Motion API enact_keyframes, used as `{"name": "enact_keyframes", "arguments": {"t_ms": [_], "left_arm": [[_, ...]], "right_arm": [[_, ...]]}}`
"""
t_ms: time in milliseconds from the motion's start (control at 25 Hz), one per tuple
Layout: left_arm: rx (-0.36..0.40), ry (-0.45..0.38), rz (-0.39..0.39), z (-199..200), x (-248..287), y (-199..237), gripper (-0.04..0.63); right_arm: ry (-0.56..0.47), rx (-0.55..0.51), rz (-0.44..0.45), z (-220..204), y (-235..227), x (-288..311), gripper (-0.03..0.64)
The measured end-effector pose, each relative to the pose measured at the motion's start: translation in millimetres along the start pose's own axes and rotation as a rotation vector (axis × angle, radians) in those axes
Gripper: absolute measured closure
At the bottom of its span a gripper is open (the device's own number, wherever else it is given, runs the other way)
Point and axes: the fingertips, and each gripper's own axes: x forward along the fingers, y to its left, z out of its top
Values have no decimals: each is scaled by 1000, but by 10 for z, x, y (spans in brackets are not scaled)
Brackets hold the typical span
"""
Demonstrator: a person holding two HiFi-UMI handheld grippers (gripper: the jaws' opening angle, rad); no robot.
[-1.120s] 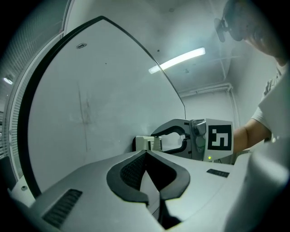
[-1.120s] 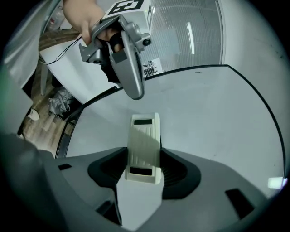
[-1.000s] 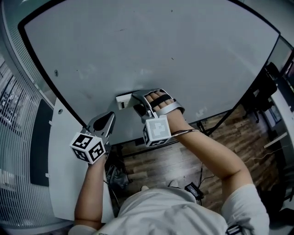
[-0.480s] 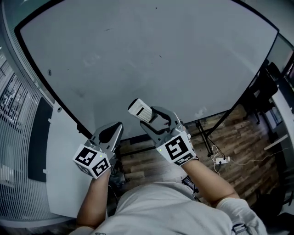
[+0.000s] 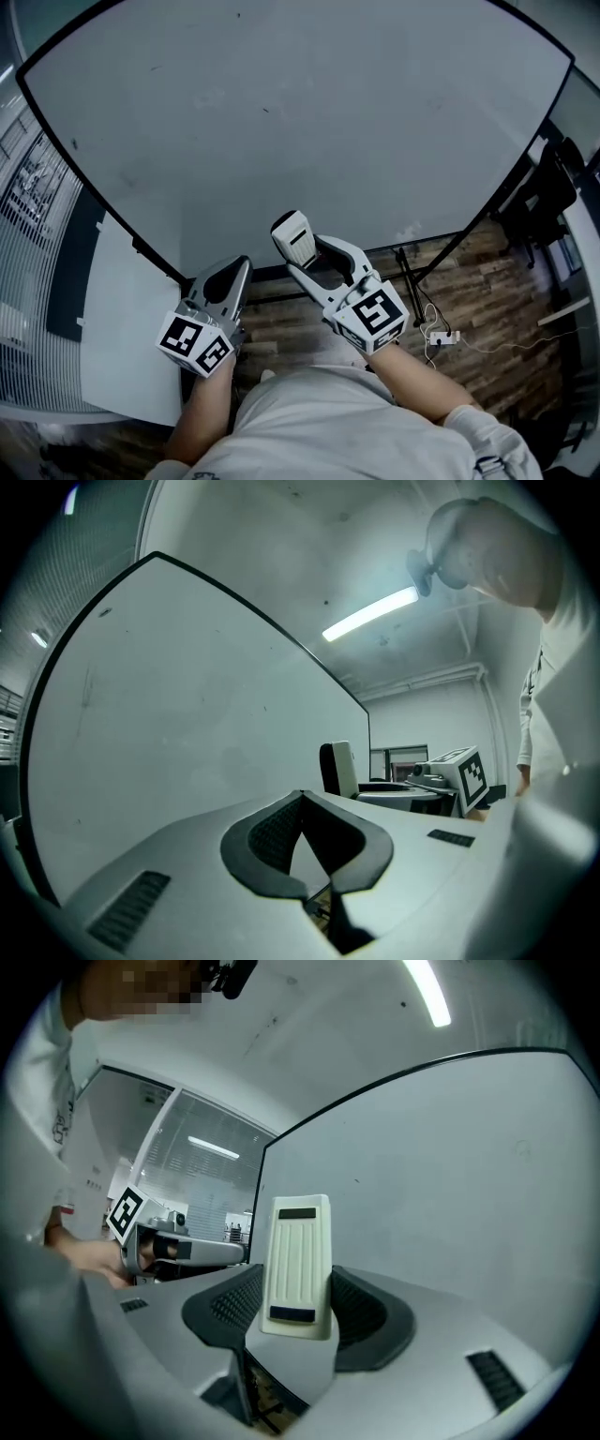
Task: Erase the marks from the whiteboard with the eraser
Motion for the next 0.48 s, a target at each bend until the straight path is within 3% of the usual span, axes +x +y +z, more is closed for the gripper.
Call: {"name": "enact_keyframes", "arguments": {"t_ms": [480], "left_arm": [[15,60,153,-296,-150,-749,588]], "right_arm": [[-44,24,141,-158,57,-803,383]]}}
